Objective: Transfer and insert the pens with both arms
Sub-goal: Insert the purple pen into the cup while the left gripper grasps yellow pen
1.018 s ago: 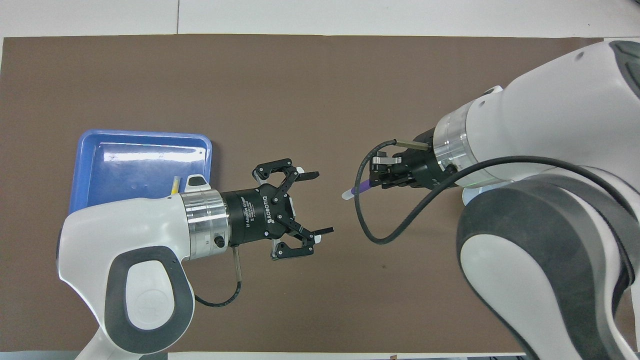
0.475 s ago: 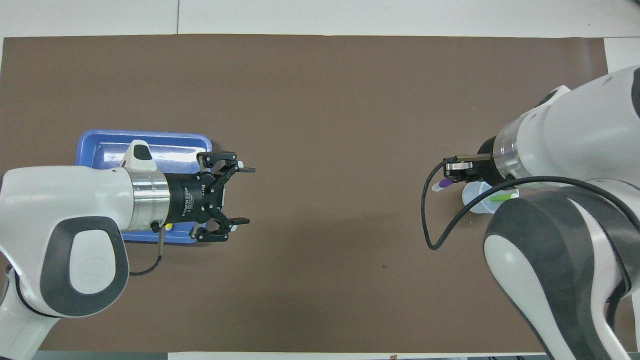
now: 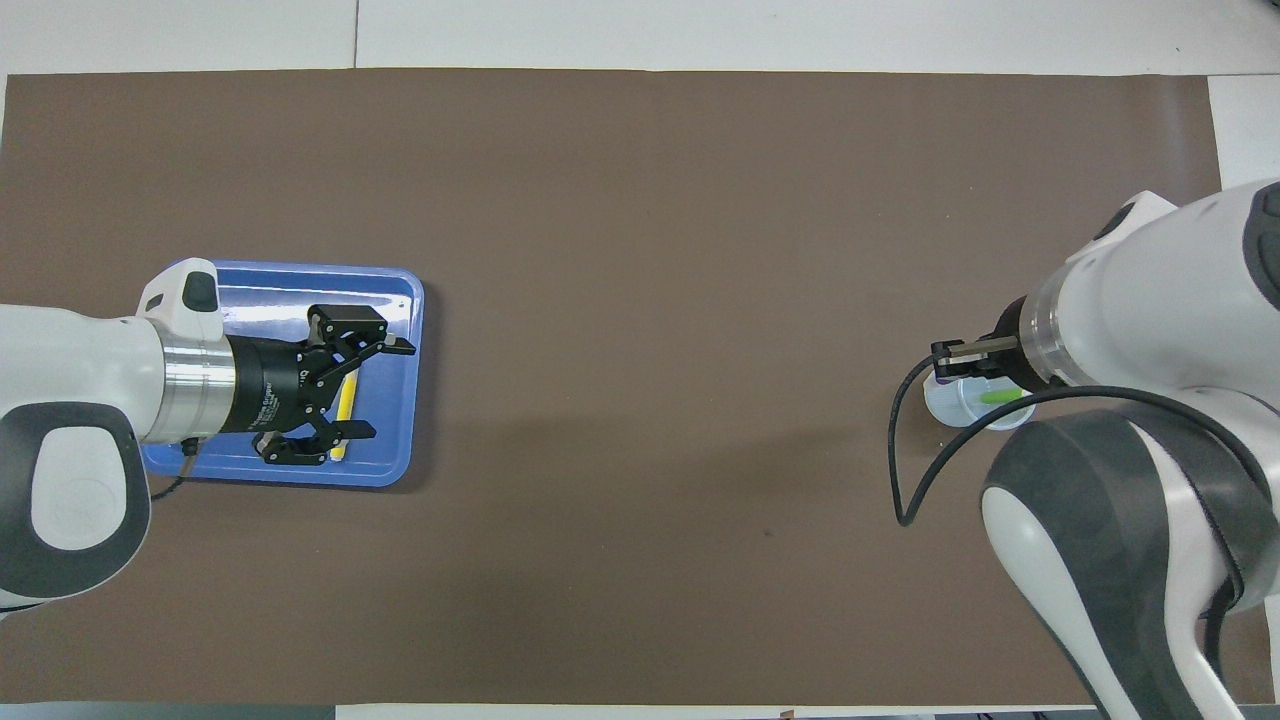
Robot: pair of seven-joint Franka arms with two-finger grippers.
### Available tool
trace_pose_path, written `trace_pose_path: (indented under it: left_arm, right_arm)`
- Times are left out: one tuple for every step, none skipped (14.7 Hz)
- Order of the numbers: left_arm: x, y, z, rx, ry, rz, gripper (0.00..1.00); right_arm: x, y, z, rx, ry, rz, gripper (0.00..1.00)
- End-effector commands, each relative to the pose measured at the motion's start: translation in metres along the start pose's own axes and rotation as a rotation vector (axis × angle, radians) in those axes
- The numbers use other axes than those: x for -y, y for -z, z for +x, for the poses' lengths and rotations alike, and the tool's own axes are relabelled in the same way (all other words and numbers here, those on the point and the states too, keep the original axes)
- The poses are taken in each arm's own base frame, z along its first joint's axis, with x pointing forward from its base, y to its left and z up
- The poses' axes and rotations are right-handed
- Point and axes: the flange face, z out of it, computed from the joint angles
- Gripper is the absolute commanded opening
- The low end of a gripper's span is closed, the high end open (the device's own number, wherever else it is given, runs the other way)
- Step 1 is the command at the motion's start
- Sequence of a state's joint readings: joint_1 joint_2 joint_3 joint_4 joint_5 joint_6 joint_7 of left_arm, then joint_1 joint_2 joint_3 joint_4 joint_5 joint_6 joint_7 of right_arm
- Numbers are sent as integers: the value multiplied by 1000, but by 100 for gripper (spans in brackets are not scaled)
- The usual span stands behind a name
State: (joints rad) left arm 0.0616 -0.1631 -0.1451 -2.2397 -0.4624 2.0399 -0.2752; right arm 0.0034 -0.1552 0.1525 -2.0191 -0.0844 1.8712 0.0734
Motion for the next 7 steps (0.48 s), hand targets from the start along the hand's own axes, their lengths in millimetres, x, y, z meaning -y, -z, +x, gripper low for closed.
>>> trace_pose_path:
  left_arm:
    - [16,-26,16,8,-299,148,100]
    - [19,-35,23,5,-352,179,100]
    - [18,-45,27,4,-393,202,100]
    - [16,-58,31,-1,-430,231,100]
    - [13,-71,33,-5,-483,268,100]
    - [10,-82,35,-3,-537,296,100]
    - [11,-92,38,-2,-561,307,100]
  right_arm:
    - [-22,-16,-19,-42,25,-16,0]
    - [-26,-22,-22,-58,24,-14,0]
    - [-29,-28,-25,-65,21,-13,0]
    - [-33,-33,-27,-69,15,-11,0]
    - [-37,-36,-30,-82,10,-9,0]
    - [-38,-40,-30,-90,11,-7,0]
    - [-38,-43,-30,-97,22,-6,0]
